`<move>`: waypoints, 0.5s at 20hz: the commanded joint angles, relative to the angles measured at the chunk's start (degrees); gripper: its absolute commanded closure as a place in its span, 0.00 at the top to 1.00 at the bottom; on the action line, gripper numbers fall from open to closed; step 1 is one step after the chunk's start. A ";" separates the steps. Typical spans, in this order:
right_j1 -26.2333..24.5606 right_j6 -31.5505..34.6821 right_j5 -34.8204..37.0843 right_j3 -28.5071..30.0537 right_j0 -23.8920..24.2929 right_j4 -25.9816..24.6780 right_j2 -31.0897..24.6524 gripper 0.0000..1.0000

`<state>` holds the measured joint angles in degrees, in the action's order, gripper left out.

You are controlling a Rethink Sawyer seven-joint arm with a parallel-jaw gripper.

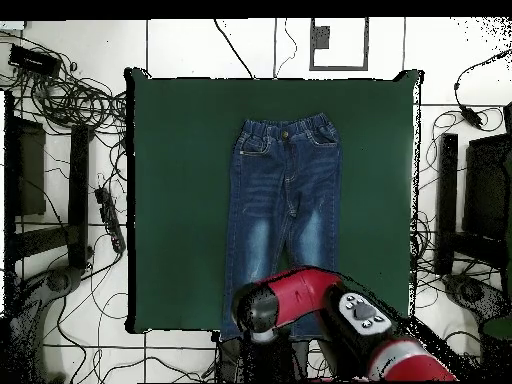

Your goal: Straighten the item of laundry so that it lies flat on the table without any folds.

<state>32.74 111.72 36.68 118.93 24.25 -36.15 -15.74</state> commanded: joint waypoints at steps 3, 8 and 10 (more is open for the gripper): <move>14.71 -10.72 6.60 7.92 4.63 7.26 -14.49 1.00; 17.74 -11.40 7.18 8.22 7.02 9.27 -17.93 1.00; 18.58 -11.43 6.70 8.00 8.11 10.04 -19.56 1.00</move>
<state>47.40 111.72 38.82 125.07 31.83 -30.63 -24.28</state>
